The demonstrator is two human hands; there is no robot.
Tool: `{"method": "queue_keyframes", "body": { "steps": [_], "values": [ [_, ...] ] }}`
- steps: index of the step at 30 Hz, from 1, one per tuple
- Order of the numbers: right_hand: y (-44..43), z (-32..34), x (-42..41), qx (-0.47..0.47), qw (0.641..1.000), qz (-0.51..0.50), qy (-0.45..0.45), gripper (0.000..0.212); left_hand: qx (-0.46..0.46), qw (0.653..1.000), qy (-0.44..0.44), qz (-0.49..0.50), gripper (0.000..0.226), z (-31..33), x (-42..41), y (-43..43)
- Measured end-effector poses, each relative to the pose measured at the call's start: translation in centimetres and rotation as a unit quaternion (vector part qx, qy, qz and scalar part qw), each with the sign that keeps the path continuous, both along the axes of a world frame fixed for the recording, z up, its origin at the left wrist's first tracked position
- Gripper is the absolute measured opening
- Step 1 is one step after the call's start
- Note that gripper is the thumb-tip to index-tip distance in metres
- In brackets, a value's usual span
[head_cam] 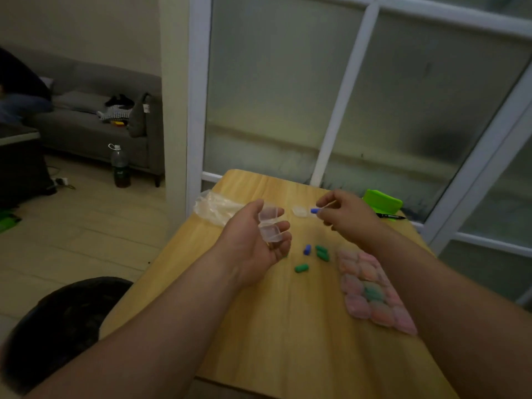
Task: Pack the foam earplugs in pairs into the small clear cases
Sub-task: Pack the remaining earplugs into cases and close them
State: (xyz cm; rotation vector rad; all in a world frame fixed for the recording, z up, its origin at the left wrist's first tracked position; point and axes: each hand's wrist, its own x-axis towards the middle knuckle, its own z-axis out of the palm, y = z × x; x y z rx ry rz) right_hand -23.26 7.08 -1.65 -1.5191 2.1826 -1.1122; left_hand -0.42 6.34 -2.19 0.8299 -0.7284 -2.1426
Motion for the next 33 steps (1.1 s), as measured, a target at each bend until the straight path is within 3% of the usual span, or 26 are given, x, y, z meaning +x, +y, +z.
{"method": "queue_keyframes", "body": {
  "steps": [6, 11, 18, 27, 33],
  "values": [
    [7.7, 1.8, 4.3, -0.11, 0.99, 0.033, -0.08, 0.005, -0.024, 0.998, -0.003, -0.052, 0.055, 0.1, -0.8, 1.6],
    [9.8, 0.8, 7.0, -0.121, 0.987, 0.075, 0.079, 0.009, -0.046, 0.995, 0.013, -0.091, 0.058, -0.3, -1.5, 2.3],
    [9.6, -0.8, 7.3, -0.08, 0.981, 0.081, 0.159, 0.007, -0.047, 0.992, 0.03, -0.11, 0.06, -0.7, -2.0, 3.1],
    [9.7, -1.6, 7.5, -0.063, 0.98, 0.098, 0.161, 0.013, -0.017, 0.993, 0.038, -0.107, 0.056, -1.3, -2.2, 2.6],
    [9.0, -1.4, 4.6, -0.115, 0.99, 0.035, 0.074, 0.013, -0.043, 0.996, -0.019, -0.073, 0.058, -0.8, -1.8, 1.9]
  ]
}}
